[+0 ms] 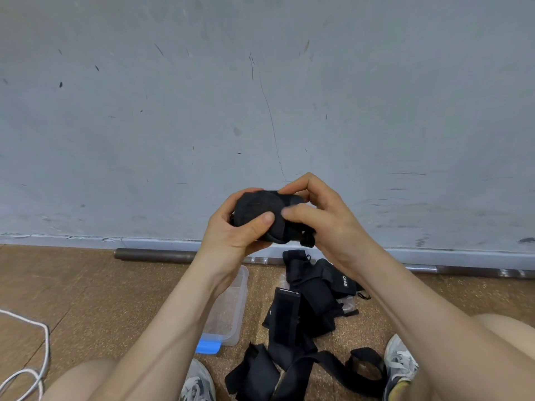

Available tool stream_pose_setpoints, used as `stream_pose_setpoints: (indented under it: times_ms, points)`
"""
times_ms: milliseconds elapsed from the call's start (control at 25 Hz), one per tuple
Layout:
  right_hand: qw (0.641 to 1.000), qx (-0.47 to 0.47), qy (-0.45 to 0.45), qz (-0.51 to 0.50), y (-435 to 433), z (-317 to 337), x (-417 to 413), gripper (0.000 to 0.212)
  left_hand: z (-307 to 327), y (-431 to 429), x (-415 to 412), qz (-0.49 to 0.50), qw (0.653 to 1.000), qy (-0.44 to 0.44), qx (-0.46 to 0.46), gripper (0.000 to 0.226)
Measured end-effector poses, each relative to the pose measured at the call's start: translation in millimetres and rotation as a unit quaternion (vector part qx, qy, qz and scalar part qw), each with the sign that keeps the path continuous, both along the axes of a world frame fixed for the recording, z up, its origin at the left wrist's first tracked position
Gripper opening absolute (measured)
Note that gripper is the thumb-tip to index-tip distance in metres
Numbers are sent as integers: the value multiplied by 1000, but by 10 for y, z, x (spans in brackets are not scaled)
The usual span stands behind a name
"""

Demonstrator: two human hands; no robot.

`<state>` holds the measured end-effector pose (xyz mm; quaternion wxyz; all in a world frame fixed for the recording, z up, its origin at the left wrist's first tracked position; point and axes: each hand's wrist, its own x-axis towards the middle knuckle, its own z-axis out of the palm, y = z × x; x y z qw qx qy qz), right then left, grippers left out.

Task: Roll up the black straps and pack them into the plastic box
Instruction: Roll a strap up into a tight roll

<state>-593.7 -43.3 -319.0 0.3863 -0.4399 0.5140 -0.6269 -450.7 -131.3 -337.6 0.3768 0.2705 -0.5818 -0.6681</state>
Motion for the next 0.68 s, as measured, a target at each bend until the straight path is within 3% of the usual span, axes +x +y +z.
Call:
stream_pose_setpoints:
  times_ms: [80, 160, 480, 680]
  points:
    - [999, 17, 33, -30, 0, -39, 42, 35, 40, 27, -5, 8, 997, -56, -48, 53]
    - [996, 23, 45, -74, -30, -79, 66, 32, 59, 62, -15, 20, 989, -105, -102, 50]
    - [997, -30, -23, -70, -86, -147, 52, 20, 162, 18, 85, -40, 968, -167, -185, 41]
    - [977, -87, 126, -146, -117, -195, 204, 20, 82, 135, -57, 92, 975, -93, -178, 24]
